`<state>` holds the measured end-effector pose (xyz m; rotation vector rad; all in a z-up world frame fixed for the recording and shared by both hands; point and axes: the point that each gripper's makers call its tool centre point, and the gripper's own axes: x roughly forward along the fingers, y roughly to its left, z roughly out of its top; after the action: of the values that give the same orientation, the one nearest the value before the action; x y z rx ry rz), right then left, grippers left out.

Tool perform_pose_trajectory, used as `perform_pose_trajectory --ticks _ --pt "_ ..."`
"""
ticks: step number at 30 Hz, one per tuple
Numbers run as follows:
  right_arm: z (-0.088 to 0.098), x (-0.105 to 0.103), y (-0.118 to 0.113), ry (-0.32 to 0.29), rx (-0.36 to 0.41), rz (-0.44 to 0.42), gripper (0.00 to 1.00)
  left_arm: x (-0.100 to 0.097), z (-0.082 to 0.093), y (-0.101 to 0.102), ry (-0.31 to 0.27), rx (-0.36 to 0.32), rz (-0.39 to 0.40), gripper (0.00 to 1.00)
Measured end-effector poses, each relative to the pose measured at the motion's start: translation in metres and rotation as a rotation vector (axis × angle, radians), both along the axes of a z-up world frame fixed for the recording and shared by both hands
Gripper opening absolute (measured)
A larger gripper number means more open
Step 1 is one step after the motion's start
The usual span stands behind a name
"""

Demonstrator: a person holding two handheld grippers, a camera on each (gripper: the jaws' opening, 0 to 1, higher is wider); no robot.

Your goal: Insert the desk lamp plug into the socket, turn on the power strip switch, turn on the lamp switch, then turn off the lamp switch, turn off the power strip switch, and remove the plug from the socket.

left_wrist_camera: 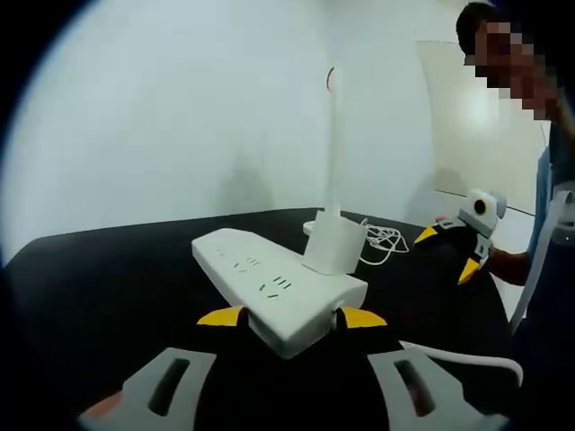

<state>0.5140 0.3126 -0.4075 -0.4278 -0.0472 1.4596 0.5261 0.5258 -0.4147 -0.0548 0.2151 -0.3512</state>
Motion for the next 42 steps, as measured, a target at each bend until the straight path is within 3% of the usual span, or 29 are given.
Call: perform_pose_trajectory --ticks 13,25,30,42 --pt "-0.001 0.000 0.000 -0.009 -0.006 -0.001 0.53 -0.003 0.002 -0.001 -0.002 0.004 0.003 0.33" --pt "-0.001 0.001 0.000 -0.003 -0.002 0.000 0.53 -0.004 0.005 0.000 -0.044 0.043 -0.005 0.40" --pt "0.001 0.002 -0.002 0.021 0.012 -0.004 0.53 -0.003 0.012 0.001 -0.076 0.023 -0.008 0.41" --pt "-0.001 0.002 -0.005 0.062 0.027 0.004 0.51 -0.003 0.019 -0.011 -0.082 0.083 -0.055 0.41"
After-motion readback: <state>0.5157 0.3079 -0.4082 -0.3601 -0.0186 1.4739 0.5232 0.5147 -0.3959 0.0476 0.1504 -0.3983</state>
